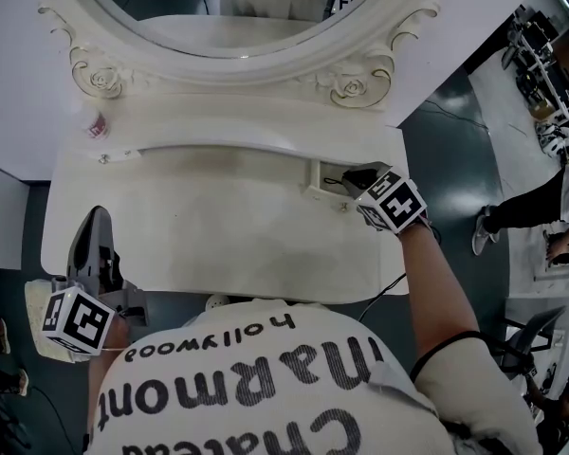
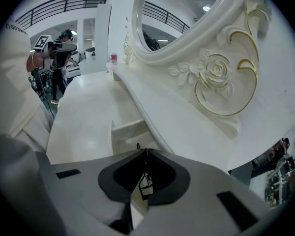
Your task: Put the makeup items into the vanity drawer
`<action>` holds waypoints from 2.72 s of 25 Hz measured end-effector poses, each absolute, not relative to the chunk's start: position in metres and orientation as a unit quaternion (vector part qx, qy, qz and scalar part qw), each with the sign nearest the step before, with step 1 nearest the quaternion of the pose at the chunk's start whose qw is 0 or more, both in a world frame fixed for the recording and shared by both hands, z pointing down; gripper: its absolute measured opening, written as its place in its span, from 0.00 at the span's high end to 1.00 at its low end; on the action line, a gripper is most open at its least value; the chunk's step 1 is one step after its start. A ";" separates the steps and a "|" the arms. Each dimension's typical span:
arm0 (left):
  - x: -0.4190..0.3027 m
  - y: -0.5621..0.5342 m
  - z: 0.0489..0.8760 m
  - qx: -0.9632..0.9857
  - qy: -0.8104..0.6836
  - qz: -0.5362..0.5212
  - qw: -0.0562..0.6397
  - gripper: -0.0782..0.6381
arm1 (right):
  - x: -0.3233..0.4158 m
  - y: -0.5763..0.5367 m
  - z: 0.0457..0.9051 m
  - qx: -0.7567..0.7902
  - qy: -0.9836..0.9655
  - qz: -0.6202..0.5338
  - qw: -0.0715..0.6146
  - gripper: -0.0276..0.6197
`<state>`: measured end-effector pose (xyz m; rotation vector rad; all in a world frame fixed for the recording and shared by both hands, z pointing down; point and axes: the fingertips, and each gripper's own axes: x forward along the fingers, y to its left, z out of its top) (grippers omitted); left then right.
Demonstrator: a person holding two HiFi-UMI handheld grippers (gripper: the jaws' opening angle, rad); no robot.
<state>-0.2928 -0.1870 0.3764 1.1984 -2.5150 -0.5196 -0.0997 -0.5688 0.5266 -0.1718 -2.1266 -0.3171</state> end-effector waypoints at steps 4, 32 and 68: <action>-0.292 -0.187 0.376 0.418 -0.877 -0.183 0.153 0.88 | -0.097 -0.570 0.528 -0.070 -0.867 -0.127 0.477 0.91; -0.285 -0.173 0.371 0.411 -0.879 -0.185 0.155 0.88 | -0.092 -0.576 0.523 -0.046 -0.868 -0.101 0.485 0.90; -0.275 -0.165 0.371 0.409 -0.879 -0.194 0.148 0.88 | -0.081 -0.583 0.506 -0.020 -0.877 -0.098 0.470 0.90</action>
